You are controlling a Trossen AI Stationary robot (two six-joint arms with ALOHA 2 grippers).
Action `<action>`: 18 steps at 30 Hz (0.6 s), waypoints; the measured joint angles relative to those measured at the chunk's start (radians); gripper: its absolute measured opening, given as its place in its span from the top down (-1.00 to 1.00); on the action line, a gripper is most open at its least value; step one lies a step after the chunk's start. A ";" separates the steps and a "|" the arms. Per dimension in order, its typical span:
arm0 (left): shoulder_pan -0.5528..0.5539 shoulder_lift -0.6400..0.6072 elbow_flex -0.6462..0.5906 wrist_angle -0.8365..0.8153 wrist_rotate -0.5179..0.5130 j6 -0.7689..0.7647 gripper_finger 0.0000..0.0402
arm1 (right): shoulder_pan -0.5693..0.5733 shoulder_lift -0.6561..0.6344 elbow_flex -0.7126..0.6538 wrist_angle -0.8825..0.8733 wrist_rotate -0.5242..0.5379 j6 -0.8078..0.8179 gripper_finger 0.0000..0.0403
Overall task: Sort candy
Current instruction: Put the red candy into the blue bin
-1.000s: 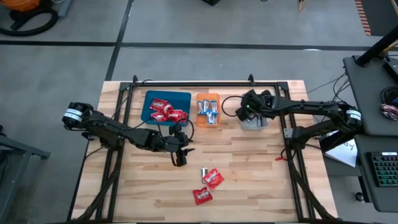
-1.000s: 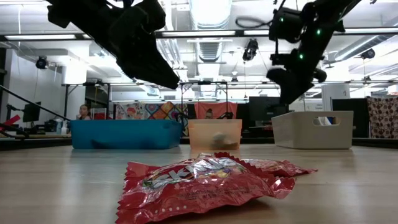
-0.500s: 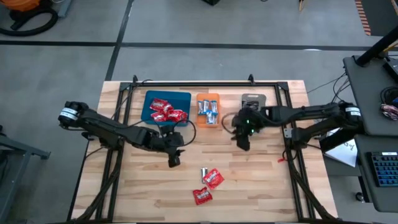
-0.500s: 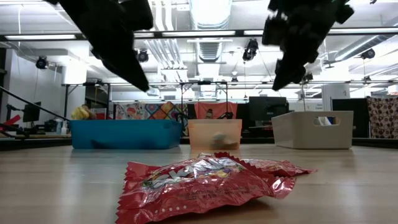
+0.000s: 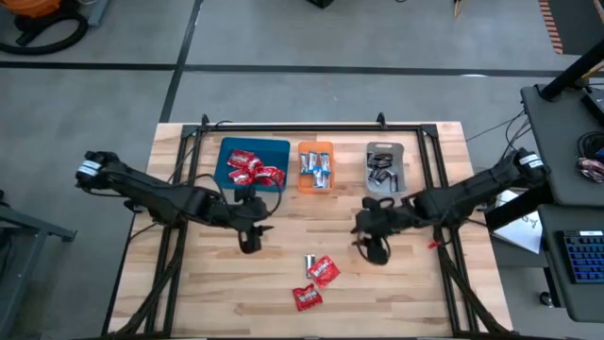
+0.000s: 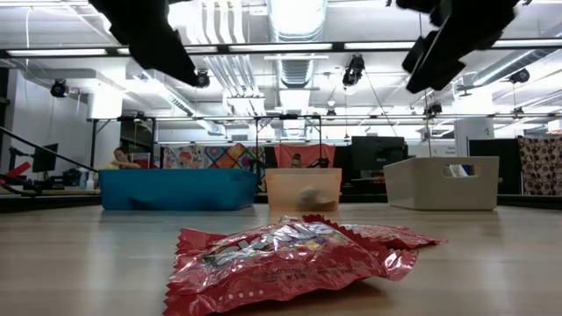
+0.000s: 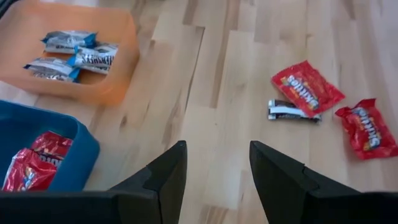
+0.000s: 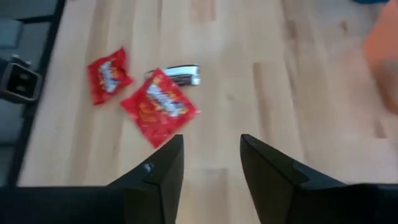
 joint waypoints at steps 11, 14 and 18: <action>0.000 -0.020 0.000 -0.001 -0.001 0.007 0.21 | 0.173 0.100 0.000 0.101 0.086 0.108 -0.08; 0.000 -0.014 0.000 0.000 -0.002 0.019 0.21 | 0.199 0.179 0.000 0.167 0.086 0.104 -0.10; 0.000 -0.015 0.000 0.001 -0.002 0.039 0.21 | 0.214 0.275 -0.001 0.262 0.082 0.108 -0.11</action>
